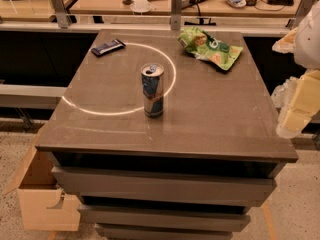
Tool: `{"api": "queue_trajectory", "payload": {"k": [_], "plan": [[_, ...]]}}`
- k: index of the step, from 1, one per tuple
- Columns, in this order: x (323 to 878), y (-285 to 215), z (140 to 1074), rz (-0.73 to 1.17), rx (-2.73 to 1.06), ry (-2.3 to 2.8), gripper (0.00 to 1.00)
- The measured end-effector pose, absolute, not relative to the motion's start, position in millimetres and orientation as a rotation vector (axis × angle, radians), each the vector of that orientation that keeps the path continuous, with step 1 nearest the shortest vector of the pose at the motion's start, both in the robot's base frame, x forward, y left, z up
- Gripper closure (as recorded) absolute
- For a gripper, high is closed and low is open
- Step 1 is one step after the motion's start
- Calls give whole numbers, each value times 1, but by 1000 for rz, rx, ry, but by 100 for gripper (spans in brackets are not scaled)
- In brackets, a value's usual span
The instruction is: Knock redbull can over
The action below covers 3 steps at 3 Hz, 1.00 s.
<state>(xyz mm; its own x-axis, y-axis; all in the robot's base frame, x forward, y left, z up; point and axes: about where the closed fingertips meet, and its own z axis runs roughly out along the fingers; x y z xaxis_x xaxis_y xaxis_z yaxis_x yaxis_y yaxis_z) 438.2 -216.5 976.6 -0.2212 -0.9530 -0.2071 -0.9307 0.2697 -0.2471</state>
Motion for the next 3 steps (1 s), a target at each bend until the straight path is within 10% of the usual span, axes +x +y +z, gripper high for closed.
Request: {"api": "queue_trajectory", "payload": {"k": [3], "plan": [[464, -195, 962, 119, -1578, 2013, 0]]}}
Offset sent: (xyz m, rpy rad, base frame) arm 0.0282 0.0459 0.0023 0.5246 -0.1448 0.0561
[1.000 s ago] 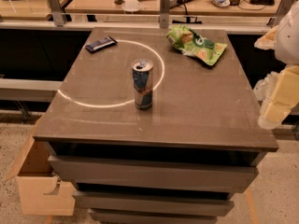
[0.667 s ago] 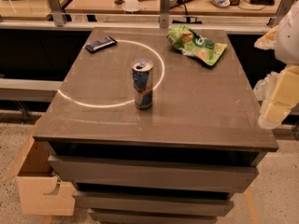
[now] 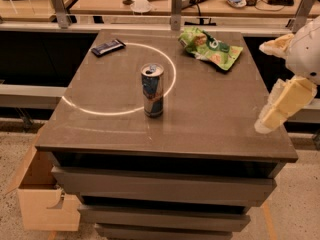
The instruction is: Knock redbull can over
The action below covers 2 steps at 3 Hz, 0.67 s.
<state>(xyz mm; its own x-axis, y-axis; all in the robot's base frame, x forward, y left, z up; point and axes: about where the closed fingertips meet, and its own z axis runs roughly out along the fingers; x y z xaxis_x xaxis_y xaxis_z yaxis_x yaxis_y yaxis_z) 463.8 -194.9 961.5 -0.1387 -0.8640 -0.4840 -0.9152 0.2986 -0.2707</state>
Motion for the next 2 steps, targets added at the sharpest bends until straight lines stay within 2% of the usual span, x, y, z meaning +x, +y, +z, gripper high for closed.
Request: {"api": "queue_trajectory", "payload": {"k": [2], "plan": [[510, -108, 952, 519, -1378, 1682, 0]]}}
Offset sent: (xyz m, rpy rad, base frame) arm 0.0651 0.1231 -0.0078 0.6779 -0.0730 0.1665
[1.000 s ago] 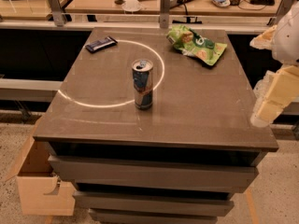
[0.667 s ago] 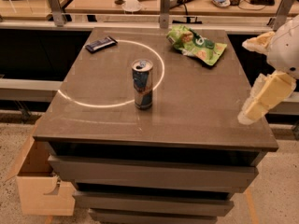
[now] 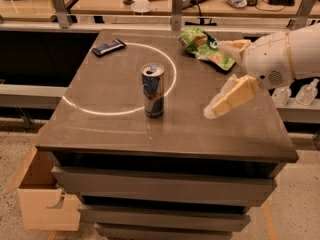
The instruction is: Knock redbull can over
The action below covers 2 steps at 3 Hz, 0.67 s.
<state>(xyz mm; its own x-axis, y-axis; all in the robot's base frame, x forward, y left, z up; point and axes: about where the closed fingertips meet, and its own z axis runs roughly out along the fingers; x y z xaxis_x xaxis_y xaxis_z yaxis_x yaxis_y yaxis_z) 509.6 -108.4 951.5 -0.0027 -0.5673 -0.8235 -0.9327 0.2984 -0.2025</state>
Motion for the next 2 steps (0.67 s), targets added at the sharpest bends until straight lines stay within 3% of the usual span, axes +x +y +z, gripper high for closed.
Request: {"api": "queue_trajectory", "payload": {"k": [2], "plan": [[509, -103, 954, 537, -1375, 1673, 0]]}}
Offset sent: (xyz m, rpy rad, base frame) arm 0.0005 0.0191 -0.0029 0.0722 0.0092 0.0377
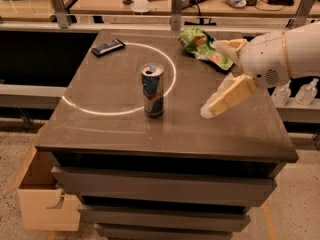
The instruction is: Knock redbull can over
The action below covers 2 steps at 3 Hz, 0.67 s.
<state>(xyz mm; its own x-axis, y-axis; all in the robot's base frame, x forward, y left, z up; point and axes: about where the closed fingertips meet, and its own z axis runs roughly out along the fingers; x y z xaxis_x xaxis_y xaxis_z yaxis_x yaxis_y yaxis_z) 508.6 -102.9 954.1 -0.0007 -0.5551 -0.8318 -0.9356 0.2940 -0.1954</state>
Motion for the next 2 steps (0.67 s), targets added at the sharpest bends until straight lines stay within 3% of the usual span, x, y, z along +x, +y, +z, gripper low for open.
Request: {"api": "queue_trajectory", "payload": {"k": [2], "plan": [[552, -63, 915, 634, -1290, 1547, 0]]}}
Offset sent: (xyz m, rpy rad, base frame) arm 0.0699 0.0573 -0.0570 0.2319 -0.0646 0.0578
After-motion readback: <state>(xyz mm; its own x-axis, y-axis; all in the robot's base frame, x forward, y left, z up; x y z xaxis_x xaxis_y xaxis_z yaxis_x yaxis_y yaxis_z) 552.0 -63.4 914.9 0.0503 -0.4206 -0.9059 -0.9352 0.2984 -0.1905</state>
